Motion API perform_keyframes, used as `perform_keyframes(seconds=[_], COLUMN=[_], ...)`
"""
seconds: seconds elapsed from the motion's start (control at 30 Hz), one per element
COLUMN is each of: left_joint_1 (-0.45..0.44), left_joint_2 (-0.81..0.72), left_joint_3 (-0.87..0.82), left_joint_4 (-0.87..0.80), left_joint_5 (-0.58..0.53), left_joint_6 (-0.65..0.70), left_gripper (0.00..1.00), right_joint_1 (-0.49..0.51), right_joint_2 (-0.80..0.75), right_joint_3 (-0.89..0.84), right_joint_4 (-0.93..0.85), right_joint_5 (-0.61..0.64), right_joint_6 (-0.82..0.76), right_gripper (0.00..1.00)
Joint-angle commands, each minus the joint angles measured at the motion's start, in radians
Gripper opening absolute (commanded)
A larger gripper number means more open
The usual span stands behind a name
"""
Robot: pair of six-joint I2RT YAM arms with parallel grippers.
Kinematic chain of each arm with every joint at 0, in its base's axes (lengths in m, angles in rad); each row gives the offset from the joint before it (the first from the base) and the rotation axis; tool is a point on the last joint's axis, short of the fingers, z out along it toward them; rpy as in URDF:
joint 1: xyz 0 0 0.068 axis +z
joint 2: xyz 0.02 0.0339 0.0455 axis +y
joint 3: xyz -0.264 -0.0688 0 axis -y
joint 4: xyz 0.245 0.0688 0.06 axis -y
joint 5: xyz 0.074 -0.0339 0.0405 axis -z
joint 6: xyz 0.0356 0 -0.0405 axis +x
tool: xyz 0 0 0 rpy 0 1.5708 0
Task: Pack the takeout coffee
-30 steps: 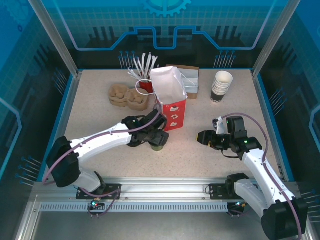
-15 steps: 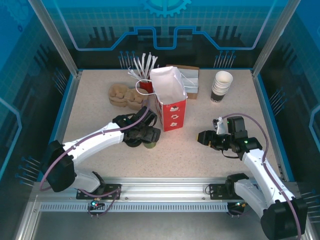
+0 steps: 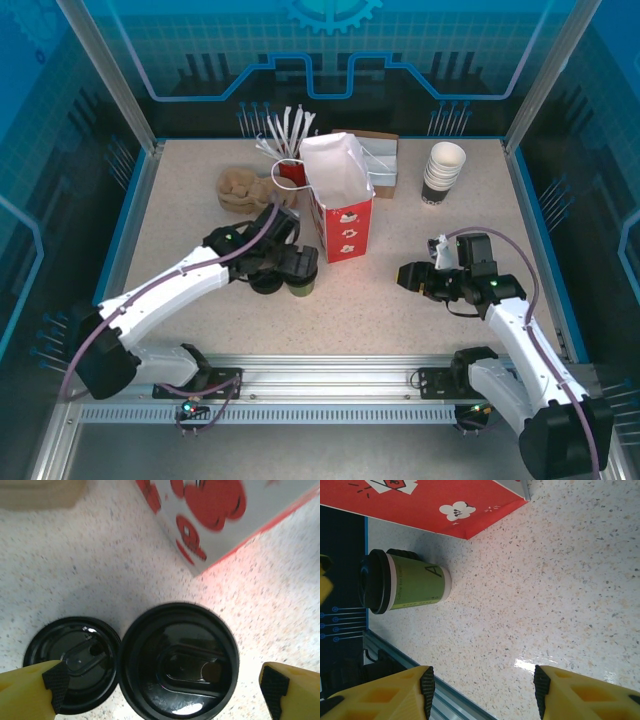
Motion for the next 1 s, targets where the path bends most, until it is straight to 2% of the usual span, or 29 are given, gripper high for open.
perform_keyframes(seconds=[0.0, 0.2, 0.37, 0.53, 0.63, 0.97], left_joint_1=[0.05, 0.166, 0.278, 0.396, 0.455, 0.51], left_joint_2=[-0.057, -0.106, -0.115, -0.082, -0.028, 0.181], left_joint_3=[0.054, 0.046, -0.012, -0.083, -0.083, -0.008], left_joint_4=[-0.016, 0.078, 0.225, 0.363, 0.388, 0.443], left_joint_5=[0.003, 0.029, 0.077, 0.128, 0.169, 0.219], left_joint_6=[-0.016, -0.057, -0.141, -0.313, -0.405, -0.474], left_gripper=[0.99, 0.99, 0.99, 0.97, 0.95, 0.89], right_joint_1=[-0.028, -0.065, -0.102, -0.13, -0.149, -0.181], right_joint_2=[-0.008, -0.019, -0.02, -0.033, -0.046, -0.075], right_joint_3=[0.044, 0.067, 0.068, 0.063, 0.059, 0.051], right_joint_4=[-0.046, -0.076, -0.089, -0.107, -0.122, -0.166], right_joint_5=[-0.037, -0.054, -0.076, -0.091, -0.1, -0.114], right_joint_6=[-0.035, -0.058, -0.064, -0.074, -0.073, -0.068], right_gripper=[0.58, 0.58, 0.57, 0.57, 0.57, 0.56])
